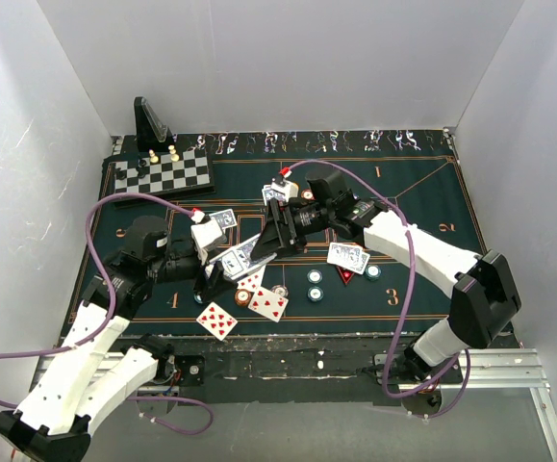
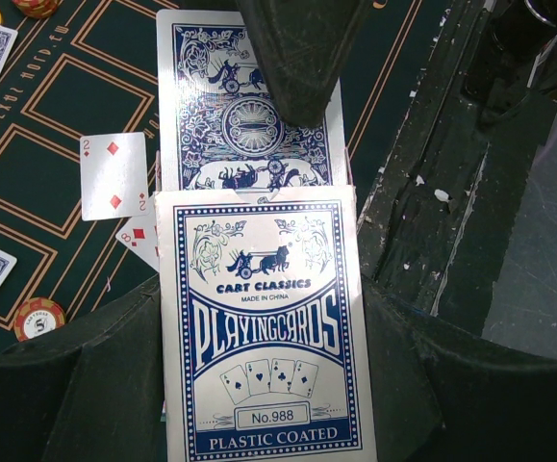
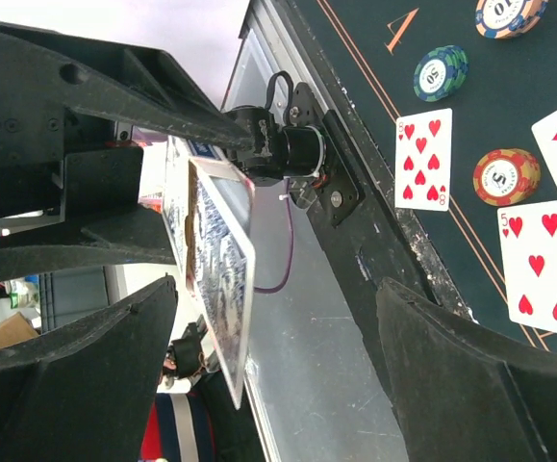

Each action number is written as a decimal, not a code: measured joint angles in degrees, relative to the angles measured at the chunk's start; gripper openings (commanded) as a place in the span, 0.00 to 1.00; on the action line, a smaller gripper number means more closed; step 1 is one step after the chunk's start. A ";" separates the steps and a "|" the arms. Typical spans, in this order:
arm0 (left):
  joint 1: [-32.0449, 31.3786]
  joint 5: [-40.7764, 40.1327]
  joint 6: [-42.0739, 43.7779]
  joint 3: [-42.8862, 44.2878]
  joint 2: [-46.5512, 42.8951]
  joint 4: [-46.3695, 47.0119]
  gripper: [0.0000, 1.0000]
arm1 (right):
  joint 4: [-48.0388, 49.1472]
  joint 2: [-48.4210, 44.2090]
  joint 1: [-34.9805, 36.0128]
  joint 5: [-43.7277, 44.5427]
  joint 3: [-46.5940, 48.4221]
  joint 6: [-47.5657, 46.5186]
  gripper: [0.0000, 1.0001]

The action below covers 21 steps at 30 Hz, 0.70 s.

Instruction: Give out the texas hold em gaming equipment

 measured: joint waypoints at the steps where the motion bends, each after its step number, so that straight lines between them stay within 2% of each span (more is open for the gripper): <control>1: 0.00 0.00 0.00 0.00 0.04 0.07 0.00 | 0.02 0.26 0.13 0.07 0.00 0.02 0.90; 6: 0.00 0.02 -0.02 0.00 0.09 0.26 0.00 | 0.52 1.60 0.04 0.24 -0.02 0.55 0.73; 9: 0.00 0.00 -0.04 0.00 0.09 0.22 0.00 | 0.72 1.75 0.00 0.22 -0.02 1.36 0.66; 21: 0.00 0.04 -0.09 0.00 0.00 0.04 0.00 | 1.92 0.59 -1.60 0.74 -0.15 1.81 0.57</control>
